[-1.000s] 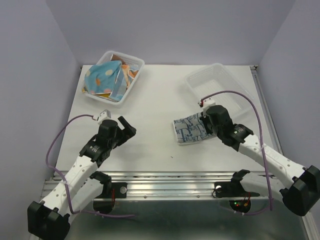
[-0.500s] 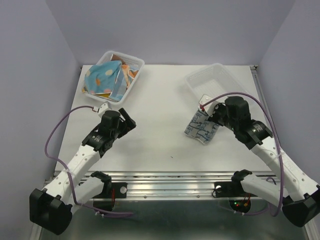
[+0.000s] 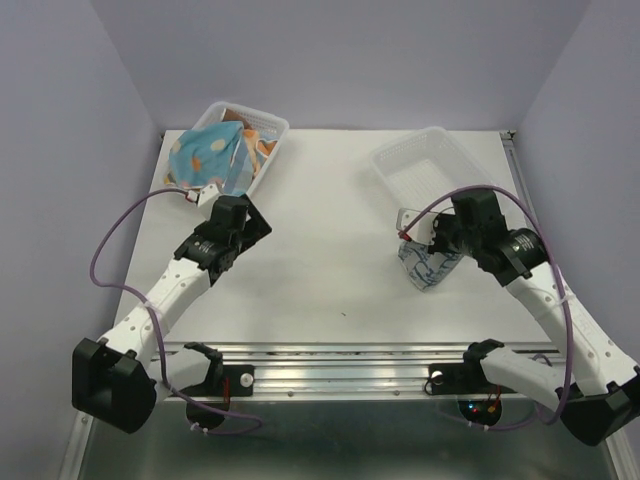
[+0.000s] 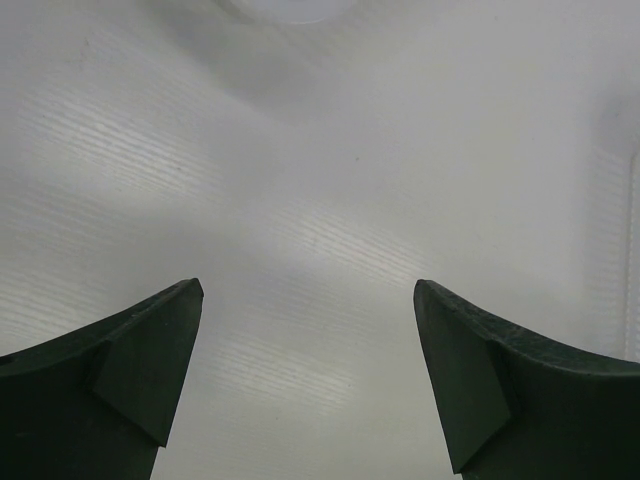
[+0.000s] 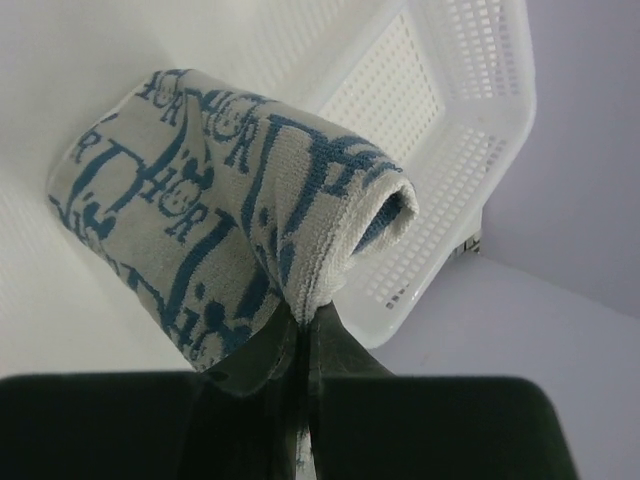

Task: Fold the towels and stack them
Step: Neatly place the folded towel into the bin

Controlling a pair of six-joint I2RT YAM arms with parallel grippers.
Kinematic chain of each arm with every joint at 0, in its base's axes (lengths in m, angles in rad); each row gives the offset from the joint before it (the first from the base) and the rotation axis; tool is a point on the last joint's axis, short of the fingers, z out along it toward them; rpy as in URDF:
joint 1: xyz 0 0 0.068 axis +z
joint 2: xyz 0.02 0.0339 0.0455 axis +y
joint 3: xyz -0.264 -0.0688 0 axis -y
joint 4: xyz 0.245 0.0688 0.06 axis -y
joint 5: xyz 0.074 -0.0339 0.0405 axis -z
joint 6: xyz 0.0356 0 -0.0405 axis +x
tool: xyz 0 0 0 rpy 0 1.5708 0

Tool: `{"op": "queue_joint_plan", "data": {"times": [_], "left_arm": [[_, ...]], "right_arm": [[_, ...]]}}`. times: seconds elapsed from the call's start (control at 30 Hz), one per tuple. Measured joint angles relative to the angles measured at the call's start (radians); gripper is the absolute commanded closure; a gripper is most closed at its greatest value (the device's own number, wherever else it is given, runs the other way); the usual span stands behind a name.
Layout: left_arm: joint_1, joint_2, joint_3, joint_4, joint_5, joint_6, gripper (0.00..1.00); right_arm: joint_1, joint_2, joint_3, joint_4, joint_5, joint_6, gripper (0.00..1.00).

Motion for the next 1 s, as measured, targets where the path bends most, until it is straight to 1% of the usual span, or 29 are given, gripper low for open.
{"op": "queue_joint_plan", "data": {"times": [0.13,0.23,0.37,0.47,0.57,0.67,0.7,0.8,0.9,1.0], "left_arm": [[0.008,0.060,0.039,-0.006,-0.015,0.009,0.01],[0.009,0.072,0.040,-0.010,-0.018,0.012,0.01],[0.009,0.077,0.048,-0.016,-0.025,0.018,0.01],[0.010,0.078,0.064,-0.024,-0.042,0.023,0.01],[0.014,0.078,0.077,-0.025,-0.059,0.027,0.01],[0.016,0.078,0.078,-0.026,-0.074,0.030,0.01],[0.017,0.078,0.078,-0.027,-0.077,0.031,0.01],[0.023,0.077,0.078,-0.027,-0.087,0.032,0.01],[0.024,0.077,0.078,-0.027,-0.095,0.034,0.01],[0.029,0.077,0.078,-0.027,-0.098,0.035,0.01]], "right_arm": [[-0.019,-0.013,0.060,-0.084,0.015,-0.059,0.99],[-0.027,0.005,0.113,-0.139,0.039,-0.080,0.99],[-0.056,0.028,0.127,-0.153,0.068,-0.108,0.99],[-0.107,0.031,0.127,-0.148,0.076,-0.143,0.99],[-0.208,0.052,0.127,-0.119,0.074,-0.235,0.99],[-0.346,0.114,0.127,-0.068,0.047,-0.337,0.99],[-0.406,0.151,0.127,-0.040,0.025,-0.373,0.99],[-0.507,0.225,0.127,0.030,-0.040,-0.435,0.99],[-0.550,0.279,0.127,0.111,-0.114,-0.482,0.99],[-0.554,0.322,0.127,0.174,-0.180,-0.513,0.99]]}}
